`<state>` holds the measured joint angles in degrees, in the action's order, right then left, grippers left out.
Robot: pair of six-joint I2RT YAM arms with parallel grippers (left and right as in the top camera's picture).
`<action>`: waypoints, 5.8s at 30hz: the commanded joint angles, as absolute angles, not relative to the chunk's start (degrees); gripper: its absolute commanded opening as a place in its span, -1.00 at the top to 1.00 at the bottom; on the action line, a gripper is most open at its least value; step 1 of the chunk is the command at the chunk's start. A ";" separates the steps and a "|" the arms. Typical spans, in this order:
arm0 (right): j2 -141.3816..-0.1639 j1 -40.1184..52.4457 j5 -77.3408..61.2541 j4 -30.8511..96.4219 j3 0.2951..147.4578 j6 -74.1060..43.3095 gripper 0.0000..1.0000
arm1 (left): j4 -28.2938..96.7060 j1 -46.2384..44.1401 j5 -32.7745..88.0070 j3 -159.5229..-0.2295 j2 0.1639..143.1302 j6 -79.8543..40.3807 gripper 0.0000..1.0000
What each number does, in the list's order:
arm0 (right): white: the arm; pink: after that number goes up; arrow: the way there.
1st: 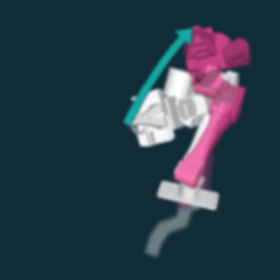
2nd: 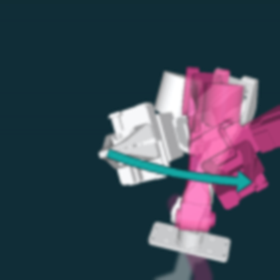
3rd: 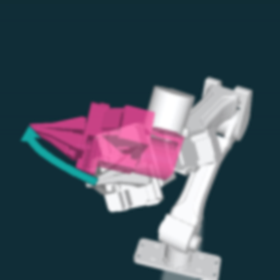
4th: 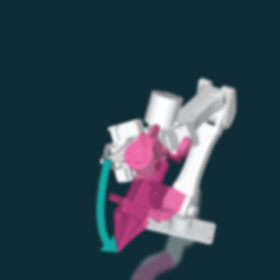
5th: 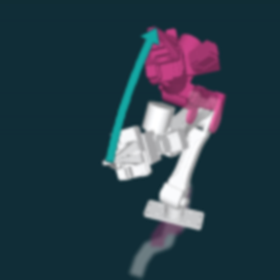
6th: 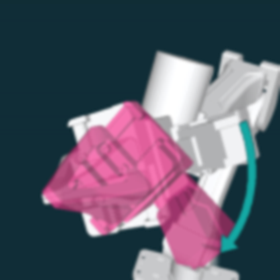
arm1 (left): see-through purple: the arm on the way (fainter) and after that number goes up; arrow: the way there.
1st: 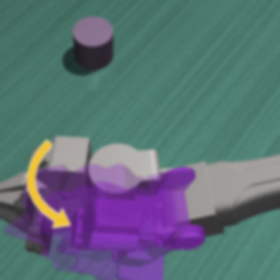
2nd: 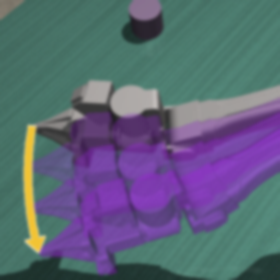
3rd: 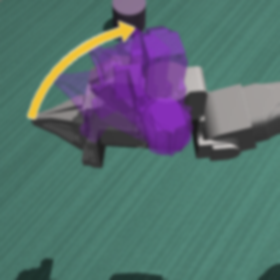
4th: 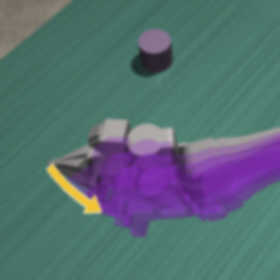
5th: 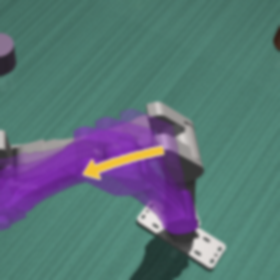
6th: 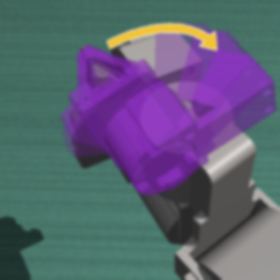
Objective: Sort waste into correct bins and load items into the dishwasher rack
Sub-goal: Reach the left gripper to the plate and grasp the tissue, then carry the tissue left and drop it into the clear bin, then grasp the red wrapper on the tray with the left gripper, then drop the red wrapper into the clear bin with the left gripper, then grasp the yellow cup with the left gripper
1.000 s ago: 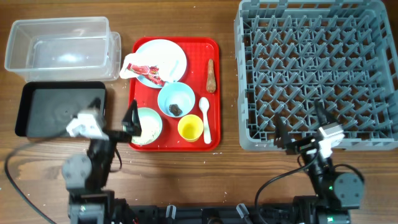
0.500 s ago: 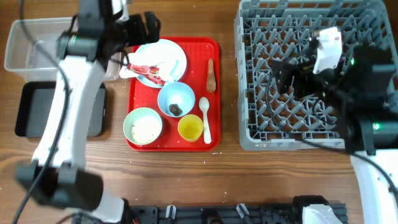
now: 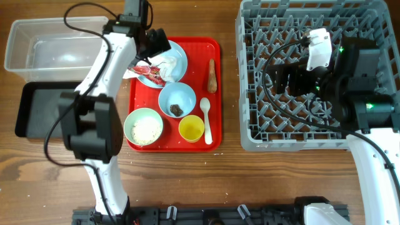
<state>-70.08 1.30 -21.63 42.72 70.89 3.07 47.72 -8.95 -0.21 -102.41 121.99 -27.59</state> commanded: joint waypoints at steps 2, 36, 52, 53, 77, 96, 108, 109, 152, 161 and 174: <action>-70.85 1.32 -22.59 42.83 72.25 2.81 -0.99 | 47.13 -10.26 -8.32 -103.13 126.48 -28.77 -0.99; -71.81 1.32 -22.61 42.89 72.25 2.76 -0.99 | 47.64 -5.10 -10.37 -106.96 106.39 -19.31 0.92; -71.81 1.32 -22.59 43.62 72.25 2.33 -0.99 | 44.45 9.98 -5.87 -107.31 112.95 -16.69 -0.99; -71.81 1.32 -22.59 43.57 72.25 1.04 -0.99 | 45.50 8.86 -3.51 -107.31 110.56 -16.71 -1.00; -71.81 1.32 -22.61 43.62 72.25 0.91 -0.99 | 74.67 -6.85 -13.61 -91.94 109.32 -56.23 -0.33; -71.90 1.32 -22.59 44.21 71.88 0.91 -0.99 | 44.42 -1.26 -16.53 -71.66 109.65 -58.70 -0.50; -71.90 1.32 -22.59 43.94 71.88 0.89 -1.00 | 37.67 -1.26 -16.56 -63.75 109.65 -57.04 0.33; -71.90 1.32 -22.59 43.64 71.88 0.89 -0.99 | 37.67 -1.26 -16.51 -63.75 109.65 -57.04 0.51; -71.90 1.32 -22.59 37.93 71.88 -5.06 -0.99 | 15.53 4.27 -1.61 -76.58 92.16 -25.54 -1.00; -71.90 1.32 -22.61 39.77 71.88 -5.10 -1.00 | 38.20 -18.11 -4.47 -80.53 88.97 -19.97 -0.99; -71.90 1.32 -22.61 41.15 71.88 -6.17 -0.99 | 70.65 -23.14 4.08 -88.77 94.76 -27.40 -0.73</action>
